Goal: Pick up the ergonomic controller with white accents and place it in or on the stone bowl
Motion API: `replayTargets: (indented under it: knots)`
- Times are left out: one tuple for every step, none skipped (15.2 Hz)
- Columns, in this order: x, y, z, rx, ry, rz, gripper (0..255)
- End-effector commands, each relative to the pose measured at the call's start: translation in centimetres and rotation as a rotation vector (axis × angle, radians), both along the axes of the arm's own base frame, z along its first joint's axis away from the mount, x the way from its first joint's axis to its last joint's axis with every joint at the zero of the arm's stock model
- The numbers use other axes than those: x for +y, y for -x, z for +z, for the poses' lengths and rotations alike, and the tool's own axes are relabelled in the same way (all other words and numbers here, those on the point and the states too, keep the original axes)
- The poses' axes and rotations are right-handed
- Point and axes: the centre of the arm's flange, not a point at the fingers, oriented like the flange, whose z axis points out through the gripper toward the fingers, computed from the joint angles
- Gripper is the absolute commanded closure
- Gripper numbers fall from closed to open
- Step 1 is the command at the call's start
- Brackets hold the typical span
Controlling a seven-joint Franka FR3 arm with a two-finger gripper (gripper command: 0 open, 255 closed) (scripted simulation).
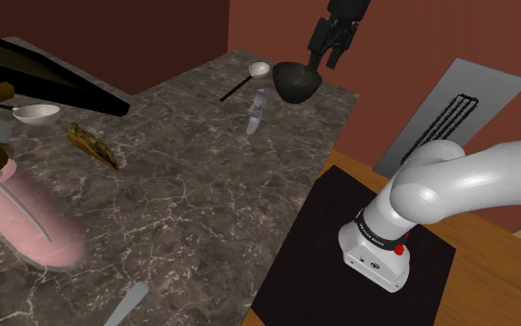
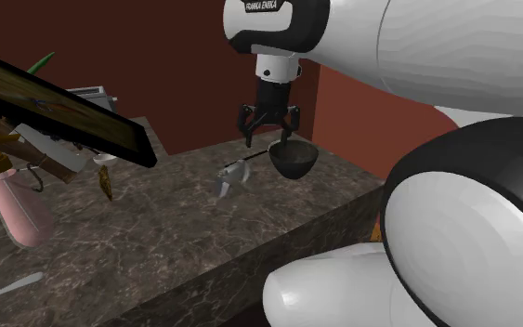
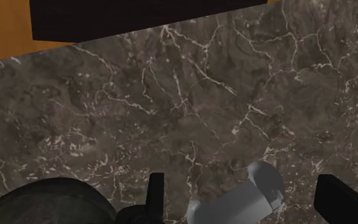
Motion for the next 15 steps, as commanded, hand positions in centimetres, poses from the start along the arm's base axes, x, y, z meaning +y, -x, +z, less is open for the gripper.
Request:
replayTargets:
  knots:
    - [0.0,0.0,0.0,0.000,0.000,0.000,0]
    - [0.5,-0.8,-0.9,0.004,-0.014,-0.009,0]
    - [1.0,-1.6,-1.7,0.009,-0.027,-0.018,0]
    - [1.5,-2.4,-2.6,0.013,-0.041,-0.027,0]
    - [1.9,-3.2,-3.4,0.018,-0.054,-0.036,0]
    - [2.4,-4.0,-4.3,0.022,-0.068,-0.045,0]
    - [2.9,-4.8,-5.1,0.027,-0.082,-0.054,0]
    - [3.5,-5.6,-6.0,0.031,-0.095,-0.063,0]
    - [4.0,-6.4,-6.8,0.036,-0.109,-0.072,0]
    - [4.5,-7.3,-7.7,0.040,-0.122,-0.081,0]
    - [5.0,-8.1,-8.5,0.045,-0.136,-0.090,0]
    - [5.5,-8.9,-9.3,0.049,-0.150,-0.099,0]
    - [6.0,-9.7,-10.2,0.054,-0.163,-0.108,0]
    - [6.1,-9.7,-10.2,0.054,-0.163,-0.108,0]
    - [6.2,-9.7,-10.7,0.054,-0.163,-0.108,0]
